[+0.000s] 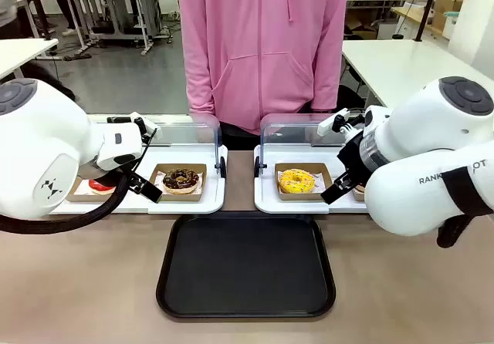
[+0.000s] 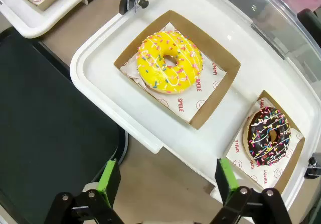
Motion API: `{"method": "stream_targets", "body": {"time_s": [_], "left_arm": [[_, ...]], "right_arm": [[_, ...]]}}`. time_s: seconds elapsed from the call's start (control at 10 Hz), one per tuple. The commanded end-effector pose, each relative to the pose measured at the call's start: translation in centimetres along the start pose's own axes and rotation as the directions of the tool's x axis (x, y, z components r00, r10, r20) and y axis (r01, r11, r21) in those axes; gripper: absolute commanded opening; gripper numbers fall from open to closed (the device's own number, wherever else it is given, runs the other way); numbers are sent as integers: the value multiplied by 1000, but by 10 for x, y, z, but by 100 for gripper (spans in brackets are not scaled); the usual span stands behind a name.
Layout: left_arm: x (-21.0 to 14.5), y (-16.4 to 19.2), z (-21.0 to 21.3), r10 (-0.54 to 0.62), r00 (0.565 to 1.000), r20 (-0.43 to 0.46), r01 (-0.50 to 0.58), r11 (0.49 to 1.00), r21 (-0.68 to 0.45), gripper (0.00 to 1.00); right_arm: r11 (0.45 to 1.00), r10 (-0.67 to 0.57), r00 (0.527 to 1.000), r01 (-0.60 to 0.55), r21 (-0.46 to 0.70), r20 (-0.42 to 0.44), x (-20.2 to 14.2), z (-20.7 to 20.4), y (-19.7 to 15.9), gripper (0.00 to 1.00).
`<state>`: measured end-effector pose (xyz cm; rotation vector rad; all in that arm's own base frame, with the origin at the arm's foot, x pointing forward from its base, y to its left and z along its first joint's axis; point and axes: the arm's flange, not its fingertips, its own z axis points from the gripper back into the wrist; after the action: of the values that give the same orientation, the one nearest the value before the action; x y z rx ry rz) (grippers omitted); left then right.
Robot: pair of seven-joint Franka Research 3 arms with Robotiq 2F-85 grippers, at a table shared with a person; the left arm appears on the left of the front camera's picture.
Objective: Move the fourth donut from the left to the tray.
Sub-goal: Pick up the Paper togo box containing the Donut indicated by the person and place it on the Handle tray.
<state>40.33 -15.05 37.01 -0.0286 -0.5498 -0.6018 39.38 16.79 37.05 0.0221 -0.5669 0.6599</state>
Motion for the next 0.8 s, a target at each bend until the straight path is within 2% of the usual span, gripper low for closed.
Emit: {"method": "stream_targets", "body": {"time_s": [0.0,0.7], "left_arm": [[0,0,0,0,1000,1,0,1000,0,100],[0,0,0,0,1000,1,0,1000,0,100]], "right_arm": [[1000,0,1000,0,0,0,0,0,0,100],[1000,0,1000,0,0,0,0,0,0,100]]}}
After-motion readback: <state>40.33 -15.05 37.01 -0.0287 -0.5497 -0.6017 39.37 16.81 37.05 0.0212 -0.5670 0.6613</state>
